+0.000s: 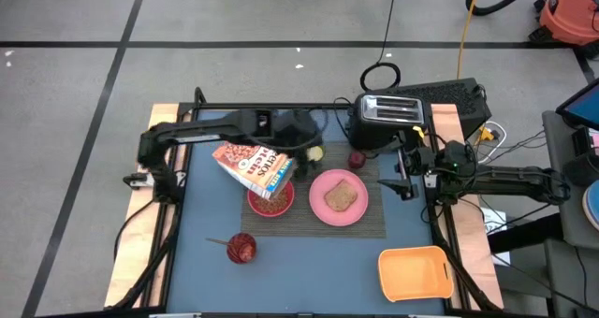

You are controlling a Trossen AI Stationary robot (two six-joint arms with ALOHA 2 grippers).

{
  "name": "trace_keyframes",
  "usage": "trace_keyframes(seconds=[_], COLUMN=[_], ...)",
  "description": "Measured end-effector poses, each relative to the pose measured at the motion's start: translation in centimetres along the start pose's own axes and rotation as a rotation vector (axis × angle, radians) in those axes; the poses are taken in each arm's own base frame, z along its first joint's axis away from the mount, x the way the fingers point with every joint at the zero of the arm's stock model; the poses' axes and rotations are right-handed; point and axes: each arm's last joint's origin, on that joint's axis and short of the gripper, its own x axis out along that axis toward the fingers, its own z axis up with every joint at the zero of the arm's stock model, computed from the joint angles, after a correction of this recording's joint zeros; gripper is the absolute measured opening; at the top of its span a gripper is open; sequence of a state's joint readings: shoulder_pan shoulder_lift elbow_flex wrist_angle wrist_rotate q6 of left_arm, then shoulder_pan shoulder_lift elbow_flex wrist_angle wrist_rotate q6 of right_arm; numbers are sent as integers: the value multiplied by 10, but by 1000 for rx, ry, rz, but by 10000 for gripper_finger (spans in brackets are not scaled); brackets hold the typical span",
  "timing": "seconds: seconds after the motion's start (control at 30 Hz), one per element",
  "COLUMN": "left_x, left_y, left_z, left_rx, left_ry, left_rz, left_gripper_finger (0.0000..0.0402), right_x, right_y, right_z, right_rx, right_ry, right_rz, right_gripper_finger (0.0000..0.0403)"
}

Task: Arrange a breakfast setting
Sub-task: Put the spoon on the left side of the placemat

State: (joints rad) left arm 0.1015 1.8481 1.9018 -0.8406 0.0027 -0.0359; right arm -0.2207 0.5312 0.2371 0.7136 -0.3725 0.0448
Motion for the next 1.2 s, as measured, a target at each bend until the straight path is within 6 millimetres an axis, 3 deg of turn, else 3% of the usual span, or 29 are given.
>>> trace_keyframes(seconds=[0.17, 0.3, 0.57, 0.67, 0.87, 1.03, 1.2], left_x=[-46, -72, -94, -97, -101, -91, -73], left_y=[-24, -48, -91, -106, -133, -146, -152], left_z=[-17, -32, -67, -79, -91, -107, -137], left_rx=[-80, -154, -373, -424, -426, -422, -403], left_ry=[127, 230, 526, 640, 690, 755, 915], left_rz=[-33, -54, 24, 32, -2, 37, 72], left_gripper_finger=[326, 326, 326, 326, 326, 326, 326], right_x=[0, 0, 1, 1, 1, 1, 1], right_y=[0, 0, 0, 0, 0, 0, 0], right_z=[0, -1, -1, -1, -1, -1, -1], right_rx=[0, 1, 2, 2, 24, 26, 25], right_ry=[1, 4, 6, 6, 6, 6, 6], right_rz=[-1, -1, -1, -1, -1, -2, -2], right_gripper_finger=[370, 370, 370, 370, 370, 370, 370])
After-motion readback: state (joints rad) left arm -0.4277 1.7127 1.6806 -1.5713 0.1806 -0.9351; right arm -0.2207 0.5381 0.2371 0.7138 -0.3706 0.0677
